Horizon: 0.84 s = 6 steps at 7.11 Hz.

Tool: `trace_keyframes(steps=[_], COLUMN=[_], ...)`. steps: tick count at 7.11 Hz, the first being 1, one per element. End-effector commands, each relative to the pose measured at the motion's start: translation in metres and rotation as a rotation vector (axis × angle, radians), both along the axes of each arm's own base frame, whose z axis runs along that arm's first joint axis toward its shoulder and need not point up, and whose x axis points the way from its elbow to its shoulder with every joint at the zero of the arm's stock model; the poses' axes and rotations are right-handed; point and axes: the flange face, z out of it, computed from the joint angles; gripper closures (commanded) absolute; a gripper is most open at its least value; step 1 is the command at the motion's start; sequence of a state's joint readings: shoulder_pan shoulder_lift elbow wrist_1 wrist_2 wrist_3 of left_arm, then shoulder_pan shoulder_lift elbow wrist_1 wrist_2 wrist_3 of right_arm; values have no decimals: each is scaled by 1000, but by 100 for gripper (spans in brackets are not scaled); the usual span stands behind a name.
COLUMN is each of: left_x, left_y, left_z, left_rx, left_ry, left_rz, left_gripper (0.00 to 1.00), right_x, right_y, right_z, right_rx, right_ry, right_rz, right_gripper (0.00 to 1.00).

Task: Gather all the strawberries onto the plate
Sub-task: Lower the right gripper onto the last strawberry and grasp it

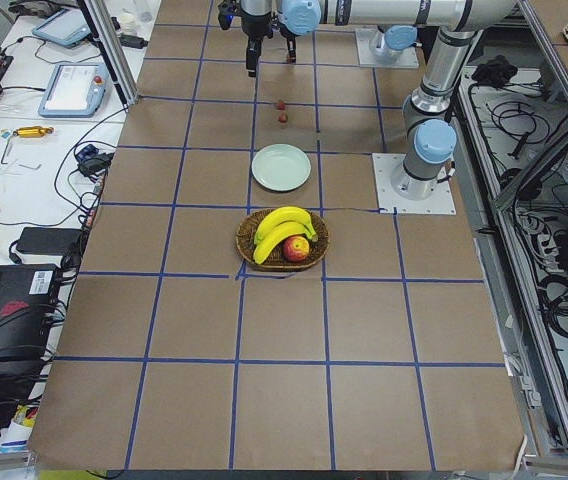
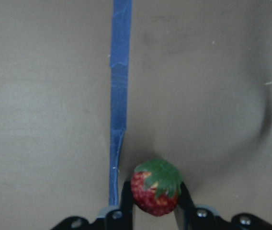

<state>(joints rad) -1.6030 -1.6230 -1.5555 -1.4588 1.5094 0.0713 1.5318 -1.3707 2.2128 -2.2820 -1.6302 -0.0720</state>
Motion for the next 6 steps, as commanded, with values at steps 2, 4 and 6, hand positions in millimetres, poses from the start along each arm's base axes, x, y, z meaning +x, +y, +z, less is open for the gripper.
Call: trace_keyframes(steps=[2,4,6], left_x=[0,1,2], left_y=[0,0,0], left_z=[-1,0,1], left_rx=[2,0,-2], left_ry=[0,0,0], left_rz=[1,2,4], left_gripper=[0,0,0], right_x=[49,132,207], right_y=[-38,-23,-3], right_z=[48,44,61], right_rx=[-84,-41,-71], right_ry=[-100,-250,-334], right_rz=[-123,-156,-201], right_gripper=[100,100,100])
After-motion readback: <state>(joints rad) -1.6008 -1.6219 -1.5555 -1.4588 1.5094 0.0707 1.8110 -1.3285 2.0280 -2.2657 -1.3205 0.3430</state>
